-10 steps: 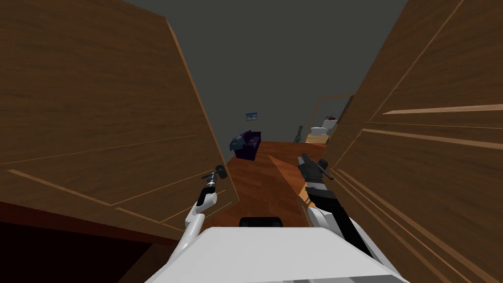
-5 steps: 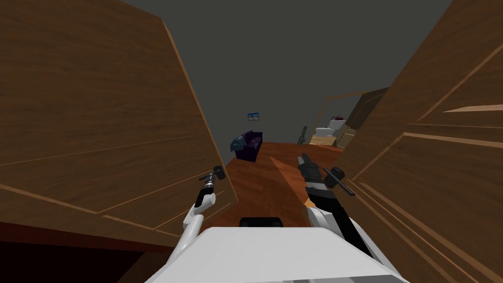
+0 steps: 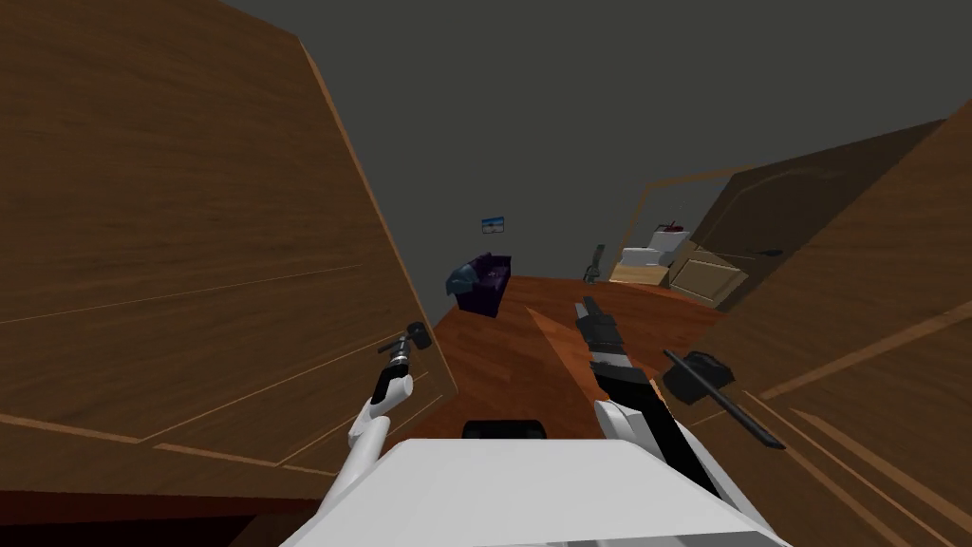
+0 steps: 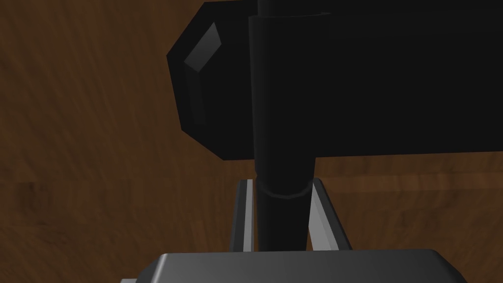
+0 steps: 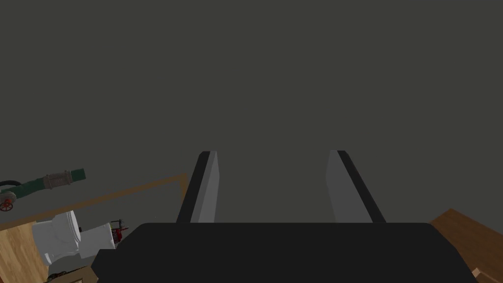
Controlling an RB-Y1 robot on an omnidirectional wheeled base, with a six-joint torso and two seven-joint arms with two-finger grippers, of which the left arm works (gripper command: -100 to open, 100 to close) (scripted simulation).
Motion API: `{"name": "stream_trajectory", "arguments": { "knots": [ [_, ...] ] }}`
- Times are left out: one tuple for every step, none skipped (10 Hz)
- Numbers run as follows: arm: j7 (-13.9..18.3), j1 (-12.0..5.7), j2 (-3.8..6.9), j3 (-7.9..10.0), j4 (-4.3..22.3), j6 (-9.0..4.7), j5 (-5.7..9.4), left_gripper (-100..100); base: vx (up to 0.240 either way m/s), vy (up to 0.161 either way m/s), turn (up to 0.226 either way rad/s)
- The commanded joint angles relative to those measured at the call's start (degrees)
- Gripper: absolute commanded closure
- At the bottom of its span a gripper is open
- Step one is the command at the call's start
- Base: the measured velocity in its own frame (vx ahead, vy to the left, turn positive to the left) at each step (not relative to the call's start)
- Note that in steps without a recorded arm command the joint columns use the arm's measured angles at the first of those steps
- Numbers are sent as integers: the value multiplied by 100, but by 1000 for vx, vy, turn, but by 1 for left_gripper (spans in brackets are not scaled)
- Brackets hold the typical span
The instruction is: Push the door open
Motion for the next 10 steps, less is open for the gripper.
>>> {"name": "stream_trajectory", "arguments": {
  "knots": [
    [-44,15,10,152,-68,50,17,100,196,-43,69],
    [-58,9,15,222,-46,44,27,100,182,-25,71],
    [-71,4,19,287,-25,38,35,100,195,-26,63],
    [-83,0,23,347,-5,33,43,100,206,-26,64],
    [-98,-6,28,418,17,27,53,100,216,-28,79],
    [-108,-10,31,466,33,23,59,100,208,-37,77],
    [-102,-3,19,426,68,26,52,100,89,-10,44],
    [-127,5,36,543,71,13,78,100,131,19,52],
    [-142,13,36,599,72,12,91,100,228,-2,55],
    [-160,23,35,665,73,12,106,100,227,3,53]
  ]
}}
